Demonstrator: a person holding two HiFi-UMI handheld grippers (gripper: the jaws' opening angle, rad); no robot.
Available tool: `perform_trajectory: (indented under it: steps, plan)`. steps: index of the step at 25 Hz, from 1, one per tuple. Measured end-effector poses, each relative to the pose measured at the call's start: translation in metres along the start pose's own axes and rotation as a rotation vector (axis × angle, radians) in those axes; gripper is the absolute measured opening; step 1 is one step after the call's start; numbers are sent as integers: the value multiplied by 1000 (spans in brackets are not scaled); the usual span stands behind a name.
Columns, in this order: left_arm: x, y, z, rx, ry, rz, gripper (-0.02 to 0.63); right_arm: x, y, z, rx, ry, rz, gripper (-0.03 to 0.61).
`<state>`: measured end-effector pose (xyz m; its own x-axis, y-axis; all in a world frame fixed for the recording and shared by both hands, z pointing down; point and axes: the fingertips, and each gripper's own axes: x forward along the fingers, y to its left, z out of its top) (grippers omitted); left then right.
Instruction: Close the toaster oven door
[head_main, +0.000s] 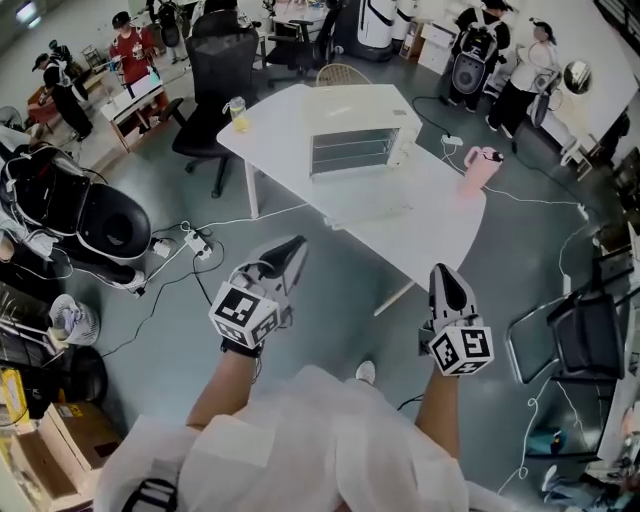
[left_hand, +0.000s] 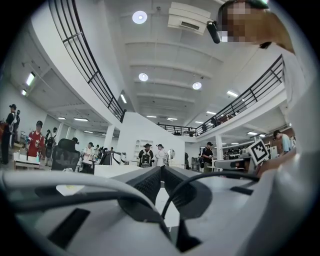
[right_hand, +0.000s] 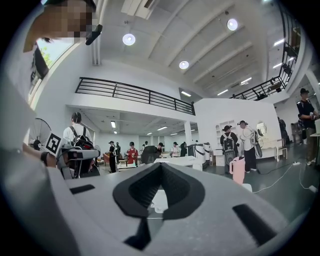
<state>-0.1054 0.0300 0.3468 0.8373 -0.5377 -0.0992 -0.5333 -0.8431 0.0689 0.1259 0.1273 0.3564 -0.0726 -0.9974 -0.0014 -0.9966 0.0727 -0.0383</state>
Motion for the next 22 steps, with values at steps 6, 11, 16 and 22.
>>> perform_trajectory:
  steps: [6, 11, 16, 22]
  plan:
    - [29, -16, -4, -1, -2, 26, 23, 5, -34, 0, 5, 2, 28, 5]
    - [63, -33, -4, 9, -6, 57, 23, 18, -69, 6, -4, 4, 77, 5]
    - [97, -53, -4, 17, -17, 110, 23, 29, -113, 13, -33, 9, 138, 5]
    - [131, -76, -8, 37, -30, 189, 23, 43, -154, 16, -45, 30, 227, 5]
